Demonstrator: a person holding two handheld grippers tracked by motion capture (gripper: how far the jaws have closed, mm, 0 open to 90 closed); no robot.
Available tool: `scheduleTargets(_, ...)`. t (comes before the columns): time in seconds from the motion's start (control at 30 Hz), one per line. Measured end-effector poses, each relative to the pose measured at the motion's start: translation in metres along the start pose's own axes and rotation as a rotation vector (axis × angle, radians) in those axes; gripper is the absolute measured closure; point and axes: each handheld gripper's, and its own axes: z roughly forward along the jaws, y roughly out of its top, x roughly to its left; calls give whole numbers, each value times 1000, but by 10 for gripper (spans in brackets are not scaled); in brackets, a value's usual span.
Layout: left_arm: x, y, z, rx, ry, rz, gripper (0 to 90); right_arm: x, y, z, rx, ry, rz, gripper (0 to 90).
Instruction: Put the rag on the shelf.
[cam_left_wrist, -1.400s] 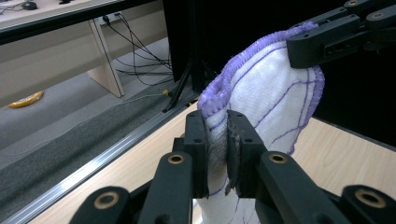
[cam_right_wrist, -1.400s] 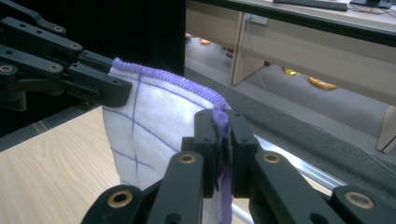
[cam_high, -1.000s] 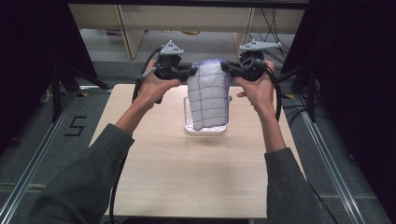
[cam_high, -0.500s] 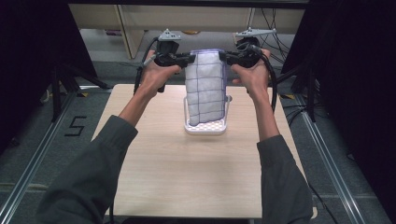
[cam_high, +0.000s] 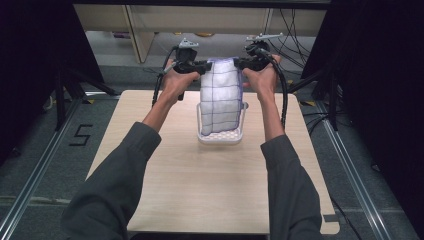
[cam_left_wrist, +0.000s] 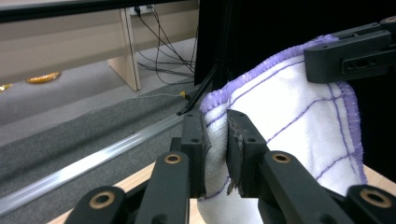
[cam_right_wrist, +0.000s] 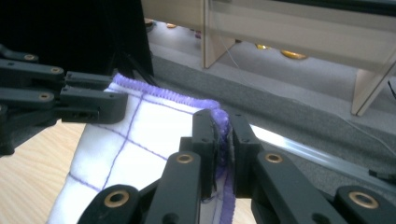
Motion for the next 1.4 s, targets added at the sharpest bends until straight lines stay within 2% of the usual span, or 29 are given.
scheduleTargets(0.13,2,-6,7,31,14,-5,768,-1,-4,12,24,-9,22,832)
scheduleTargets(0.27,4,-15,12,63,28,-19,768,-2,-10,22,59,-36,23,832)
scheduleTargets(0.3,5,-17,13,74,32,-21,768,-3,-12,25,62,-35,11,833)
scheduleTargets(0.33,6,-19,14,82,37,-24,769,-2,-13,28,69,-37,25,835)
scheduleTargets(0.5,4,-27,20,134,65,-27,773,-5,-21,39,99,-47,29,834)
scheduleTargets(0.6,3,-30,25,186,80,-35,759,-5,-26,45,120,-49,33,826)
scheduleTargets(0.67,2,-33,27,242,77,-32,712,-5,-29,47,129,-55,38,778)
scheduleTargets(0.7,2,-34,27,257,81,-32,672,-5,-30,48,141,-63,46,708)
scheduleTargets(0.73,1,-35,26,249,89,-38,635,-5,-30,48,145,-74,53,646)
scheduleTargets(0.8,2,-35,24,240,78,-63,591,-7,-30,49,140,-88,43,601)
scheduleTargets(0.87,2,-36,21,256,76,-44,580,-7,-30,47,160,-84,62,565)
scheduleTargets(0.97,5,-36,15,250,71,-50,565,-9,-29,43,162,-75,46,549)
scheduleTargets(1.03,6,-36,10,258,64,-53,553,-8,-28,40,168,-67,53,537)
scheduleTargets(1.2,4,-37,-6,257,20,-50,535,-8,-25,28,154,-56,43,526)
scheduleTargets(1.3,4,-38,-15,251,-2,-68,513,-9,-27,24,158,-37,58,511)
scheduleTargets(1.4,3,-38,-25,251,-10,-51,485,-9,-33,19,162,-13,71,477)
